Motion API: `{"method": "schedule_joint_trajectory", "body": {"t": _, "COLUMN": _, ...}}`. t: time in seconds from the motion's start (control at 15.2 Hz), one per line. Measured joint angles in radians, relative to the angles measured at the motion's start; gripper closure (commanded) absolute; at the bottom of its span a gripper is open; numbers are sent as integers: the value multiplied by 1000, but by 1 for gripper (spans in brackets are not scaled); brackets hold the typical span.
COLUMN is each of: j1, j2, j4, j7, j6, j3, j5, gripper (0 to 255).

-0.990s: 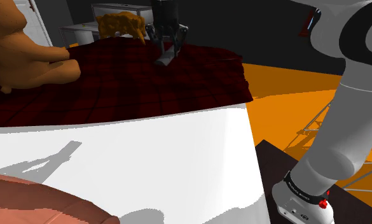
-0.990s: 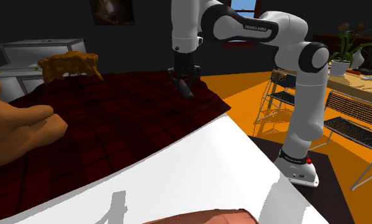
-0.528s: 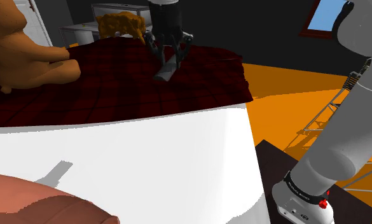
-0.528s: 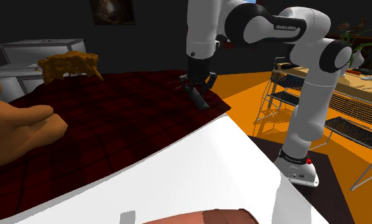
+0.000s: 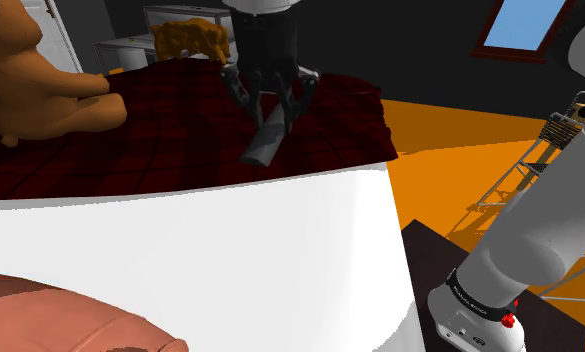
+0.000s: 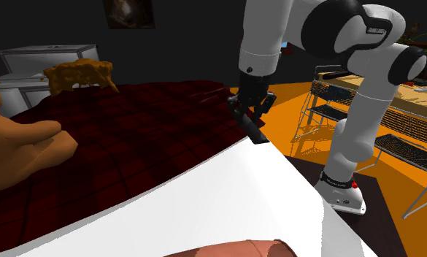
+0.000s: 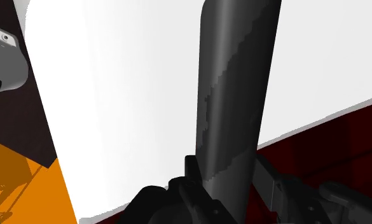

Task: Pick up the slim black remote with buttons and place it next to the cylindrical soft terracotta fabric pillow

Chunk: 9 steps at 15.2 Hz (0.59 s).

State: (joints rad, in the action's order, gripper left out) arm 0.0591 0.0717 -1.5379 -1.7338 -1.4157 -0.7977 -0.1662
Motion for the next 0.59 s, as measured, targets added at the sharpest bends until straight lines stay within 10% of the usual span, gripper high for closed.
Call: {"method": "schedule_joint_trajectory", "body": {"t": 0.59, "j1": 99, "j2": -13, "j4": 34, "j7": -222, "j6": 65, "j3": -129, "j5": 16, "gripper": 255}}
